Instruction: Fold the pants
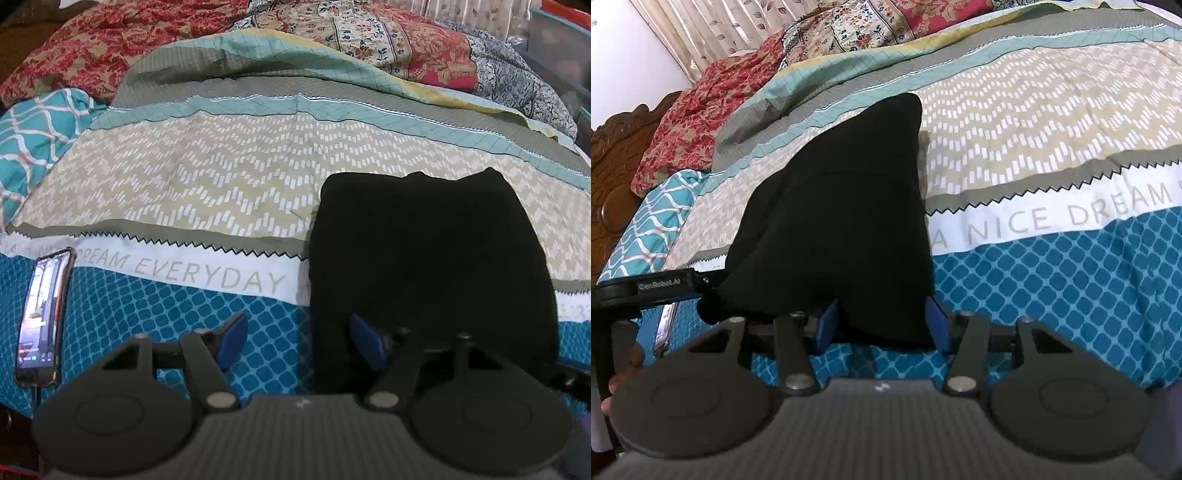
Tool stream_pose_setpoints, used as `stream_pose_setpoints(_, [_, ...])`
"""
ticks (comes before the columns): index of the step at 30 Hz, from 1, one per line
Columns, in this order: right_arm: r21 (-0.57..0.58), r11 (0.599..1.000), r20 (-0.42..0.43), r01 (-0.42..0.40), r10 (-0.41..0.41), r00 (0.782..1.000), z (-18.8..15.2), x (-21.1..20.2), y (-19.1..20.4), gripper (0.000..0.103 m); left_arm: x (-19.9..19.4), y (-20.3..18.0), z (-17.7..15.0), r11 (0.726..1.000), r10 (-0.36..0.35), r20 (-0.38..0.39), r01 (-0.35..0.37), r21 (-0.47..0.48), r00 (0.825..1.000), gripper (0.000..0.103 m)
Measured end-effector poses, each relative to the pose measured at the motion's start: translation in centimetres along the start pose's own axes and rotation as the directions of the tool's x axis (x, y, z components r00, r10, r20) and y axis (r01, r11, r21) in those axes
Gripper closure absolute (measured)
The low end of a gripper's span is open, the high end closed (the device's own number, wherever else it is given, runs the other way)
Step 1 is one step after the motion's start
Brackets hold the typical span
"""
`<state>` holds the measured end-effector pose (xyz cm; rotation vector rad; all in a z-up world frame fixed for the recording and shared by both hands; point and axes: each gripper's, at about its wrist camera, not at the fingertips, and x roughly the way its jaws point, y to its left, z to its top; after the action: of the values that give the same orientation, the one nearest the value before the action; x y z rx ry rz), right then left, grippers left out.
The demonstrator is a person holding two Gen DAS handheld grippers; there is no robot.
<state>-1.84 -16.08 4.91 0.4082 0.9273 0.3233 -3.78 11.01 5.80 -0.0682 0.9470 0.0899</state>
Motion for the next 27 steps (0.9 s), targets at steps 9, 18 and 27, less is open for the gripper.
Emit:
stream_pose_setpoints(9, [-0.029,0.999,0.117,0.021,-0.017,0.993,0.6,-3.0,0.8,0.048,-1.8,0.2,0.1,1.000,0.027,0.041,-0.027,0.000,0.999,0.040])
stream_pose_setpoints(18, [-0.001,1.000,0.122,-0.022,0.022,0.992,0.6,-3.8,1.4,0.048,-4.1,-0.1,-0.3,0.998,0.050,0.107,-0.054,0.029,0.993,0.032])
stream_pose_setpoints(27, [0.044,0.999,0.065,-0.027,0.024,0.998,-0.5,-2.6,1.3,0.047,-4.3,1.6,-1.0,0.999,0.008,0.096,-0.003,-0.053,0.995,0.032])
